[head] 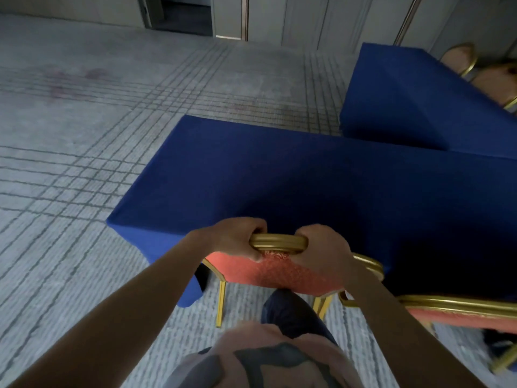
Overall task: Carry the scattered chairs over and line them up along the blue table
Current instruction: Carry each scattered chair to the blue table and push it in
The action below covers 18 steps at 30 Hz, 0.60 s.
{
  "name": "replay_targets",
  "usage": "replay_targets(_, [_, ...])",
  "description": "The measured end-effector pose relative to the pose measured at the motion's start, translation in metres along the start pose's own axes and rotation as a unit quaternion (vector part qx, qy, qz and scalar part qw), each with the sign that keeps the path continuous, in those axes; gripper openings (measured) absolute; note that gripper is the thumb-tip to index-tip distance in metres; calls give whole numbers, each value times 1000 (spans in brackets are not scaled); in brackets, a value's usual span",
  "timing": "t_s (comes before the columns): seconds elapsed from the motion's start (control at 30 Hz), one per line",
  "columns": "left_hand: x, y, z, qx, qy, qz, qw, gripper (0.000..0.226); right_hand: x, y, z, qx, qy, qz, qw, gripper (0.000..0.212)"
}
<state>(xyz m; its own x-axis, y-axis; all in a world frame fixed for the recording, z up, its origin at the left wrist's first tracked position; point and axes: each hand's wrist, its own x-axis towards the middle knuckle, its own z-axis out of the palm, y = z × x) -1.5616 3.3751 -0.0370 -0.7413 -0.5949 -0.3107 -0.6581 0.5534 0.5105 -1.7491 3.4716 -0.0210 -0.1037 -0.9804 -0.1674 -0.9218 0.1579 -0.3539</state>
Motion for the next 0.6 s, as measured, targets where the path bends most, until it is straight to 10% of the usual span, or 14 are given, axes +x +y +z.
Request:
replay_targets(0.2, [-15, 9, 40, 51, -70, -7, 996, 27, -32, 18, 27, -4, -112, -22, 993, 23])
replay_targets(0.6, [-27, 24, 52, 6, -42, -66, 997, 33, -51, 20, 35, -10, -32, -20, 999, 18])
